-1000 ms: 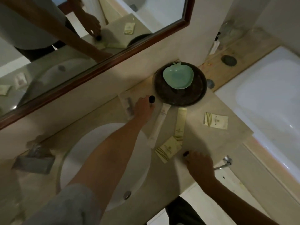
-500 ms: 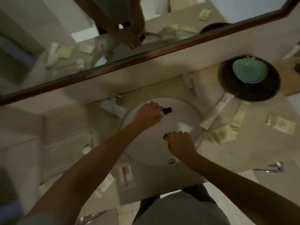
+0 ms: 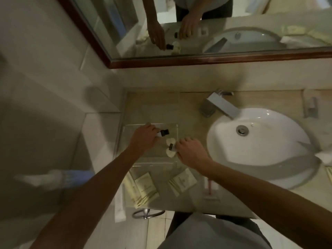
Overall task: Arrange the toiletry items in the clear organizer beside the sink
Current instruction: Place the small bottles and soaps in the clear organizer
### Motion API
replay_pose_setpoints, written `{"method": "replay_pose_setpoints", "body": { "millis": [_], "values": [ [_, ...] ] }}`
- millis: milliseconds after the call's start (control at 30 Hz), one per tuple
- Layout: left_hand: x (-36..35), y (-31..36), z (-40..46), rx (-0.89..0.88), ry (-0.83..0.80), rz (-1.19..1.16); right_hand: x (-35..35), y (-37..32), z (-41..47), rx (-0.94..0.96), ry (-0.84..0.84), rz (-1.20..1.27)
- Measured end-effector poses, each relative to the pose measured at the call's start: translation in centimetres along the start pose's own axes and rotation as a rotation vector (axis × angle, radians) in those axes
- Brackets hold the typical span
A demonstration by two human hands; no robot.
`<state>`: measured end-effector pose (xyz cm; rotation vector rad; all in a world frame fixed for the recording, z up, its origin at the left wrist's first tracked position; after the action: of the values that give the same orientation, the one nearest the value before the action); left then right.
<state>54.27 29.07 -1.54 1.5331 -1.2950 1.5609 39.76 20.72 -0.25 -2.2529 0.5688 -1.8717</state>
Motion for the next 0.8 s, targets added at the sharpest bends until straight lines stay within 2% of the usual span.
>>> {"method": "replay_pose_setpoints", "body": {
  "millis": [167,333,433,633,800],
  "values": [
    [-1.4,-0.8,1.9,-0.017,-0.026,-0.080,0.2,-0.4,5.3,-0.029,0.023,-0.081],
    [-2.3,-0.5,3.5,-0.022,-0.086,-0.174,-0.6,-0.2,8.3,0.029,-0.002,-0.114],
    [-3.1,-0.8,2.9,-0.028,-0.042,-0.181,-1.2,-0.4,9.0,0.068,-0.008,-0.135],
    [-3.2,-0.7,2.7,-0.084,-0.012,-0.078,-1.7,-0.3,8.5,0.101,0.069,-0.117],
    [-3.9,-1.3,2.8,-0.074,-0.110,0.117,-2.1,0.4,8.4,0.076,0.116,-0.060]
  ]
}}
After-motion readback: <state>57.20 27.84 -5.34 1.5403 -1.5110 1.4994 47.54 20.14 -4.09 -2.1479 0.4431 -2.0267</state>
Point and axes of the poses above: each hand's wrist, its own z-axis towards the middle knuckle, its own x-axis out of the back of the hand, y = z × x, the point moved 7 cm from there along z, towards the middle knuckle, and after that the axes turned 13 degrees about z, right-handed, at the moved point
